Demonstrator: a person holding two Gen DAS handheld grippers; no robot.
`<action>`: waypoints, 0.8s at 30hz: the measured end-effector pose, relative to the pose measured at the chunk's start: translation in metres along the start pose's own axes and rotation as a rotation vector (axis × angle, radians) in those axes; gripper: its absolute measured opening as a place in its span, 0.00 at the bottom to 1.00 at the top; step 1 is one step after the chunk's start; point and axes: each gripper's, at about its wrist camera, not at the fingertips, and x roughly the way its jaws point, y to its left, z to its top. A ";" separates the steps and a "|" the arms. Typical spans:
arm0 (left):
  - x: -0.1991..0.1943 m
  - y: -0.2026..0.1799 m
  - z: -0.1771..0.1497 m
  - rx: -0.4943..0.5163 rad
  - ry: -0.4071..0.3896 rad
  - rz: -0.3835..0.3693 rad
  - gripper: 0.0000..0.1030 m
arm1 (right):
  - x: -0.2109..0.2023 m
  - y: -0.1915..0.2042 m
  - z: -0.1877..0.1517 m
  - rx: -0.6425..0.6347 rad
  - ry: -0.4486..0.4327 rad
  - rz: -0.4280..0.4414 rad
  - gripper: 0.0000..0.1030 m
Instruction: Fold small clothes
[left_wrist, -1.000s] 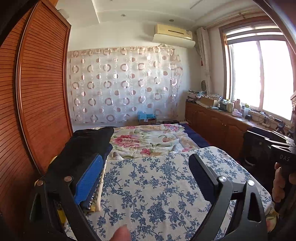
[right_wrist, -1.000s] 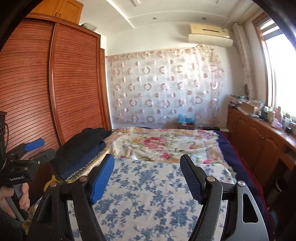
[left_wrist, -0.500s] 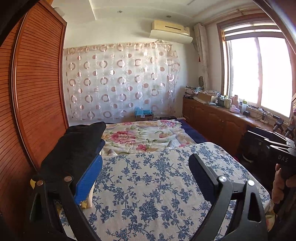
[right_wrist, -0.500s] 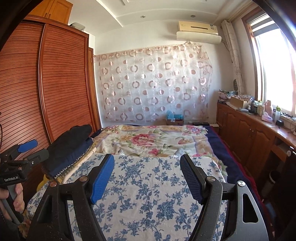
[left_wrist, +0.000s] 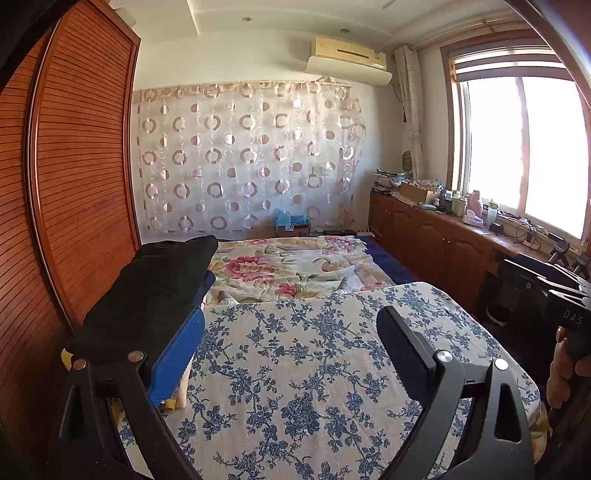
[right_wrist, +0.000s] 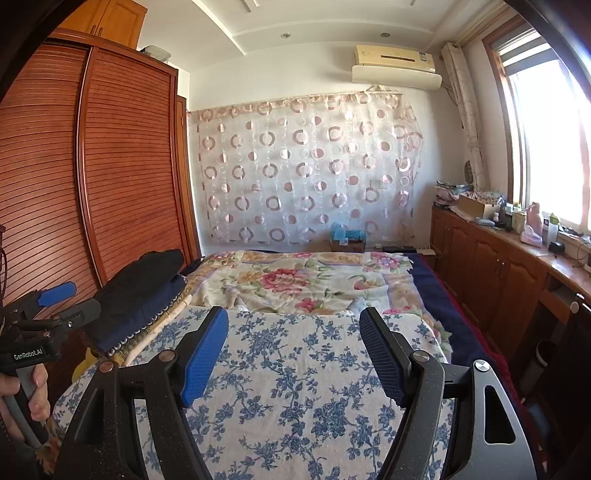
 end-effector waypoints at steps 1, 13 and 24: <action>0.000 0.000 0.000 -0.001 0.000 0.000 0.92 | 0.000 -0.001 0.001 0.001 0.001 0.000 0.73; -0.003 -0.002 -0.003 -0.004 -0.008 0.001 0.92 | 0.003 -0.015 0.001 -0.002 0.006 0.006 0.73; -0.004 -0.003 -0.003 -0.004 -0.011 0.001 0.92 | 0.003 -0.021 0.002 -0.003 0.007 0.009 0.73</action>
